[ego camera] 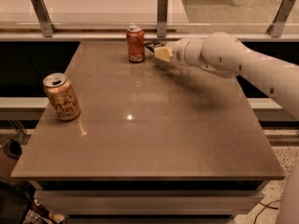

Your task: Move rxbar chocolate near coke can

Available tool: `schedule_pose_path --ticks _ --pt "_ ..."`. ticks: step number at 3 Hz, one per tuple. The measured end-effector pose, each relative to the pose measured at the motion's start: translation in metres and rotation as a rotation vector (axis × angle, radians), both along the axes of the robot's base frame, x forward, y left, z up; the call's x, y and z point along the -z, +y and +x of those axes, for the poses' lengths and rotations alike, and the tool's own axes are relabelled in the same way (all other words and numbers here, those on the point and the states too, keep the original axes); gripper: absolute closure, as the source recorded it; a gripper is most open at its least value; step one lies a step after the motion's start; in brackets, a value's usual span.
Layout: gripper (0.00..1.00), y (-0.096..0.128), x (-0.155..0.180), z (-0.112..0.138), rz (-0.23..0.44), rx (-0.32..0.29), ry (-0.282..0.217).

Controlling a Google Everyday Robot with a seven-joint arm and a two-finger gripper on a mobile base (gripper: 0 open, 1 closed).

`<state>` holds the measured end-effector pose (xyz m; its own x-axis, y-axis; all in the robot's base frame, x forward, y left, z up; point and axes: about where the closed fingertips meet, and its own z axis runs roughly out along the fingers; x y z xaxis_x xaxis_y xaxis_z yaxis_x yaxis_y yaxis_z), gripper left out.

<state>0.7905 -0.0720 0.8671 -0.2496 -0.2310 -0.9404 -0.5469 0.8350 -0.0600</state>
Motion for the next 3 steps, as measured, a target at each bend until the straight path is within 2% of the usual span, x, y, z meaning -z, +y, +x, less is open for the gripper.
schedule_pose_path --ticks 3 --pt "0.13 0.0068 0.0012 0.0 0.001 -0.009 0.002"
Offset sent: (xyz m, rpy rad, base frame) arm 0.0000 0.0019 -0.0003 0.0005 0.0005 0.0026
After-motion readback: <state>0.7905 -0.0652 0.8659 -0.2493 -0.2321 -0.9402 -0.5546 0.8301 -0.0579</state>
